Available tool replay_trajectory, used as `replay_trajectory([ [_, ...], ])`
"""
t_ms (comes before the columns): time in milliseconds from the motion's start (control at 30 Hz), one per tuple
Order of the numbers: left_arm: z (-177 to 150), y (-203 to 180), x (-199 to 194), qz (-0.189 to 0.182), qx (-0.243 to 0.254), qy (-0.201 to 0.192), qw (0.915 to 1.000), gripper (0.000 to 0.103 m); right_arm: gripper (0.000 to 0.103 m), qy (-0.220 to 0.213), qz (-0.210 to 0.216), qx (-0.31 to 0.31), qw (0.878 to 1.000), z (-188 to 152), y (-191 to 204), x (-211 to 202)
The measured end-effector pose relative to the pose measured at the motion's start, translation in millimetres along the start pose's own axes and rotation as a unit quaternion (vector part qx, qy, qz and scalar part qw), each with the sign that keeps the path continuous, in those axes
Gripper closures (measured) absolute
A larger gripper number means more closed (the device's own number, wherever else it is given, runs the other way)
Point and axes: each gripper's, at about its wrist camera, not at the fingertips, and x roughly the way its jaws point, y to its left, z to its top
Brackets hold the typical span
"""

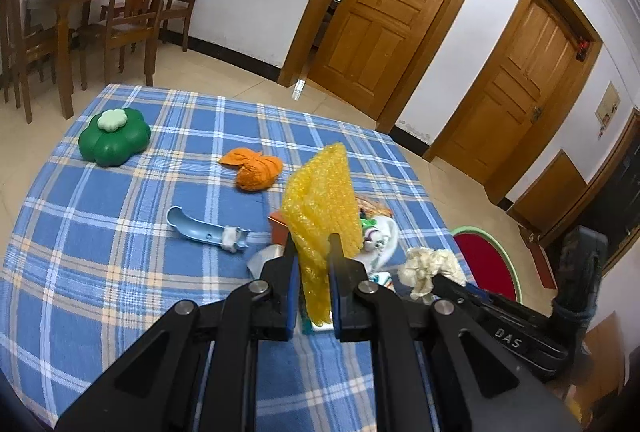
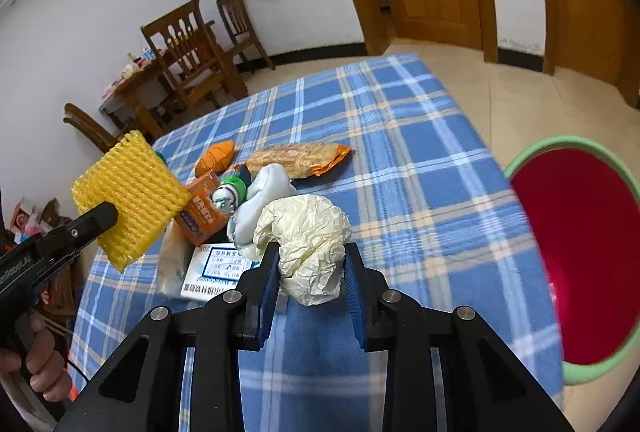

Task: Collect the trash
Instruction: 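Grasp the second yellow foam net with the left tool while the right tool grasps crumpled cream plastic, then carry both items over the red bucket and open both tools to drop them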

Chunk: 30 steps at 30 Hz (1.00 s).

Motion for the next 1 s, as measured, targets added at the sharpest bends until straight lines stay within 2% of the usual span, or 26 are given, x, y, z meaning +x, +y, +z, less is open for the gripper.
replay_trajectory([
  [467,-12.0,-55.1,-10.7,-0.032,0.055,0.009,0.9979,0.091,0.072,-0.070,-0.059,0.027,0.995,-23.6,-29.0,-80.3],
  [800,-21.1,-104.9,5.1,-0.059,0.102,0.032,0.9926,0.091,0.072,-0.101,-0.092,0.065,0.989,-28.8,-64.8,-110.8],
  [1000,-27.2,-143.0,23.5,-0.074,0.138,0.048,0.9865,0.091,0.071,-0.106,-0.109,0.095,0.984,-33.0,-92.7,-116.2],
])
